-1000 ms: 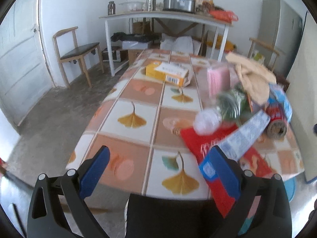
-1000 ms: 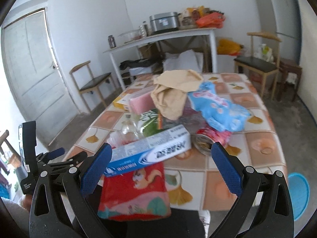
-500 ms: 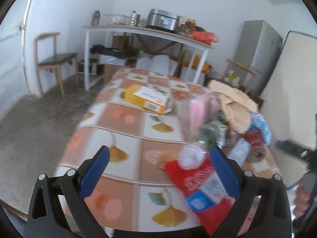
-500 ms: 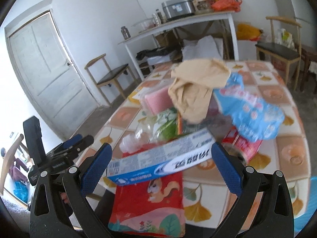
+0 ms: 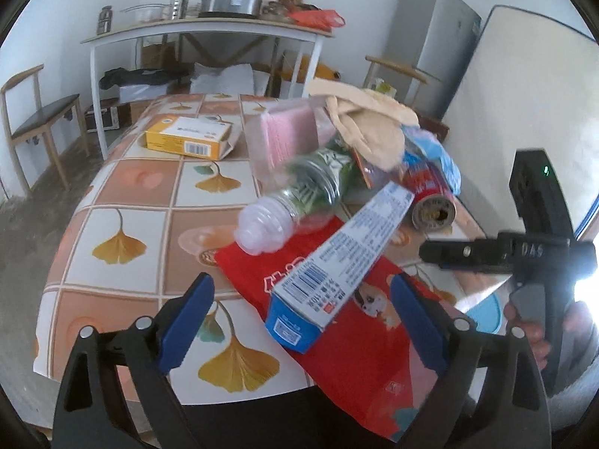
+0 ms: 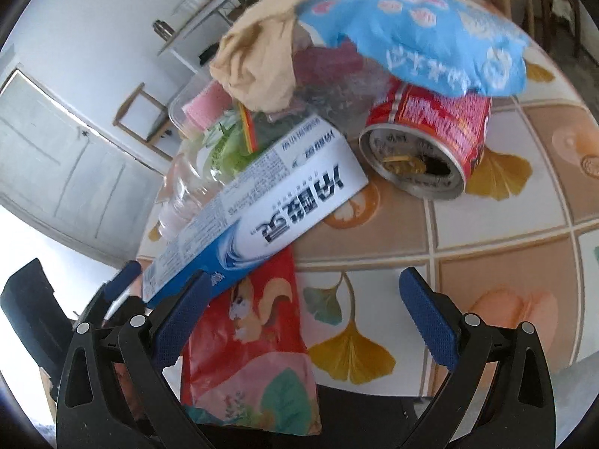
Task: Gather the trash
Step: 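Move both tools toward the toothpaste box and red snack bag on the pile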
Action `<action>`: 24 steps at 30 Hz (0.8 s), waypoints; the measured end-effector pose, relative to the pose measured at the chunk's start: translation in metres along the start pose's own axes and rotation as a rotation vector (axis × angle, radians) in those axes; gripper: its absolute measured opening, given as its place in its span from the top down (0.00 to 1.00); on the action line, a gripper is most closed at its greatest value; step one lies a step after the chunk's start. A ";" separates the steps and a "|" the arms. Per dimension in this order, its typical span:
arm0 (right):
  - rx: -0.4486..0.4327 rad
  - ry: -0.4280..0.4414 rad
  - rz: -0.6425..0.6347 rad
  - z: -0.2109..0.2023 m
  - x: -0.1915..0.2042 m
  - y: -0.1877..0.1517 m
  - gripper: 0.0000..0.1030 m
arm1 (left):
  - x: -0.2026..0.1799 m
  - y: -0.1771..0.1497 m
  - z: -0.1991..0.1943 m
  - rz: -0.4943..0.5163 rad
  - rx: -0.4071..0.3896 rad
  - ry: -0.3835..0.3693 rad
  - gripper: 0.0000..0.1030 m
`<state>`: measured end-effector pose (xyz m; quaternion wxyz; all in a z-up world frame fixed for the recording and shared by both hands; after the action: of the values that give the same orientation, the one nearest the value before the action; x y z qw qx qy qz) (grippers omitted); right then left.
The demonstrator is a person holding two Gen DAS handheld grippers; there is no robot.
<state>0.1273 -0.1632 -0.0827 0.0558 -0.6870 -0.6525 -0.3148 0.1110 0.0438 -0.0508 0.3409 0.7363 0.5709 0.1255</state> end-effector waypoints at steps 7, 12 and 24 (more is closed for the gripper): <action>-0.005 0.091 0.014 -0.009 -0.013 -0.004 0.06 | 0.004 -0.005 0.012 -0.005 0.031 -0.025 0.20; -0.036 0.184 0.049 -0.017 -0.036 -0.005 0.06 | 0.005 -0.005 0.018 -0.025 0.039 -0.051 0.29; 0.000 0.179 0.084 -0.020 -0.016 0.016 0.06 | 0.001 -0.008 0.019 -0.026 0.045 -0.134 0.42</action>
<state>0.1363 -0.1889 -0.0697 0.1274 -0.6828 -0.6157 -0.3723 0.1164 0.0387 -0.0703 0.3634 0.7428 0.5592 0.0587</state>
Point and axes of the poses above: each gripper's, at about its wrist camera, not at the fingertips, and z roughly the way its jaws point, x to its left, y to its top, the point moved 4 cm from there along z, roughly the way its jaws point, and after that the axes turned 6 degrees about x, right-handed, at the moved point
